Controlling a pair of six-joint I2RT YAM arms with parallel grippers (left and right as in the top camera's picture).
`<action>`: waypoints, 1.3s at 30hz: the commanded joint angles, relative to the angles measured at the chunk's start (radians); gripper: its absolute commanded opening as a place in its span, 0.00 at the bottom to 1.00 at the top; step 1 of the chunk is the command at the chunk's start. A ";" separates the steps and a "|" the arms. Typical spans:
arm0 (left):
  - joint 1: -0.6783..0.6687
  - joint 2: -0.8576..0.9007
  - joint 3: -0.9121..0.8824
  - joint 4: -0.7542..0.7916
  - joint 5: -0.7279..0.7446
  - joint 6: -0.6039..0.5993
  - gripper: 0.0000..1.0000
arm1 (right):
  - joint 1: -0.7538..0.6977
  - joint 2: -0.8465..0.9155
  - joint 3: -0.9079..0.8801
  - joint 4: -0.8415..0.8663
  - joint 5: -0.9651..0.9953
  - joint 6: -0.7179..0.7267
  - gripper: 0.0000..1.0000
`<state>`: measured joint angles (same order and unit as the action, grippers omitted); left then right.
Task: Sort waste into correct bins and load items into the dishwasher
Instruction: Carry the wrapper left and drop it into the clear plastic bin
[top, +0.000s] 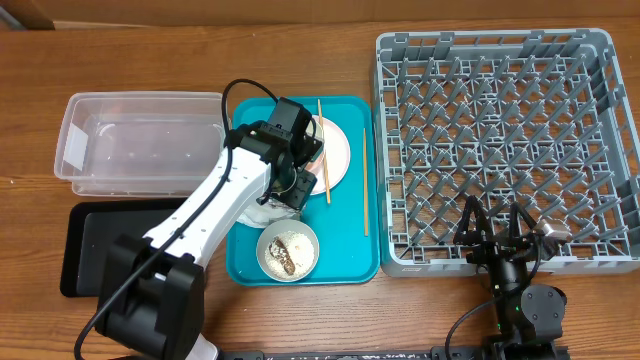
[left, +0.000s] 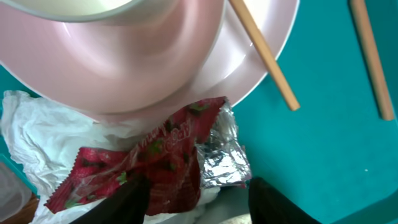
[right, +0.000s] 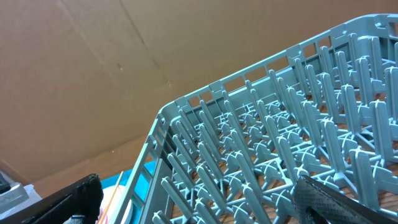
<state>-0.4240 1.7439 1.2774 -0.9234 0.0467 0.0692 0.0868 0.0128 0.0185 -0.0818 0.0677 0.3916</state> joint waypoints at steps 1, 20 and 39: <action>-0.003 0.029 -0.012 0.005 -0.029 0.028 0.48 | 0.003 -0.009 -0.010 0.005 0.010 0.000 1.00; 0.063 -0.032 0.357 -0.145 -0.415 -0.210 0.04 | 0.003 -0.009 -0.010 0.005 0.010 0.000 1.00; 0.566 0.042 0.349 -0.164 -0.370 -0.413 0.63 | 0.003 -0.009 -0.010 0.005 0.010 0.000 1.00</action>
<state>0.1081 1.7634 1.6344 -1.0863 -0.3985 -0.3141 0.0868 0.0128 0.0185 -0.0814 0.0677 0.3920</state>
